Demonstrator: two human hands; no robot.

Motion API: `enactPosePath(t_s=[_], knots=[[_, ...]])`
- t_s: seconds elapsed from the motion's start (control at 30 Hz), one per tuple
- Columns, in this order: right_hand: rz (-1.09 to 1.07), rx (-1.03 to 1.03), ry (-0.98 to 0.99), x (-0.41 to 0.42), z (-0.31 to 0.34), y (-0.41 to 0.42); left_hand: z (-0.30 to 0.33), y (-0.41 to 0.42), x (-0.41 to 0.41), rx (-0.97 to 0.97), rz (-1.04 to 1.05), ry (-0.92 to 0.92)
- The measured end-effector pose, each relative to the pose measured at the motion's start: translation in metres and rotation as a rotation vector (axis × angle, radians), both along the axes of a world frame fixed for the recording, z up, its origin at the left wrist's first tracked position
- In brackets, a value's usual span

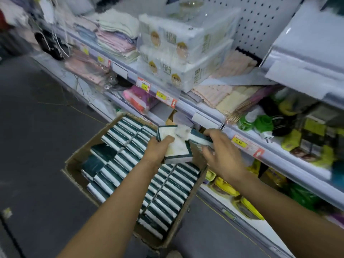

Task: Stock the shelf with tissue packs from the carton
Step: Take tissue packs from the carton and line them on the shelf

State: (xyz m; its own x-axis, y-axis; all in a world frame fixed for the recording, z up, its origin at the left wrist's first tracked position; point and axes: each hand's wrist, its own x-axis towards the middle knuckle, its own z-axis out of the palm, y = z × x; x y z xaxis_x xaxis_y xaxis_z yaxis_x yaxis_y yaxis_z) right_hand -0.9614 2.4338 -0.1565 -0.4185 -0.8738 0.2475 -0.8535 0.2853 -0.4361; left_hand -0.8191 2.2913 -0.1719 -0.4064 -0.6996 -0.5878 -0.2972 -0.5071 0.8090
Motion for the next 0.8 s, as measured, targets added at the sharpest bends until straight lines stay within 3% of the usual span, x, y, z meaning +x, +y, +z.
enactPosePath(t_s=[0.13, 0.27, 0.33, 0.4, 0.53, 0.67, 0.8], knots=[[0.161, -0.129, 0.133, 0.006, 0.046, 0.01, 0.057, 0.017, 0.007, 0.168, 0.044, 0.198], [0.215, -0.212, 0.195, 0.011, 0.091, 0.02, 0.102, 0.026, 0.014, 0.069, -0.038, 0.318], [0.171, -0.281, 0.135, 0.014, 0.107, 0.026, 0.121, 0.025, 0.015, 0.001, -0.012, 0.379], [0.031, -0.338, -0.156, 0.023, 0.127, 0.035, 0.138, 0.024, 0.013, -0.042, 0.003, 0.441], [-0.201, -0.342, -0.942, 0.037, 0.17, 0.041, 0.172, 0.033, -0.004, -0.116, -0.035, 0.573], [-0.311, -0.54, -1.162, 0.02, 0.196, 0.034, 0.2, 0.055, -0.035, -0.196, -0.097, 0.629], [-0.432, -0.74, -1.256, -0.015, 0.226, 0.044, 0.219, 0.071, -0.066, -0.205, -0.132, 0.631]])
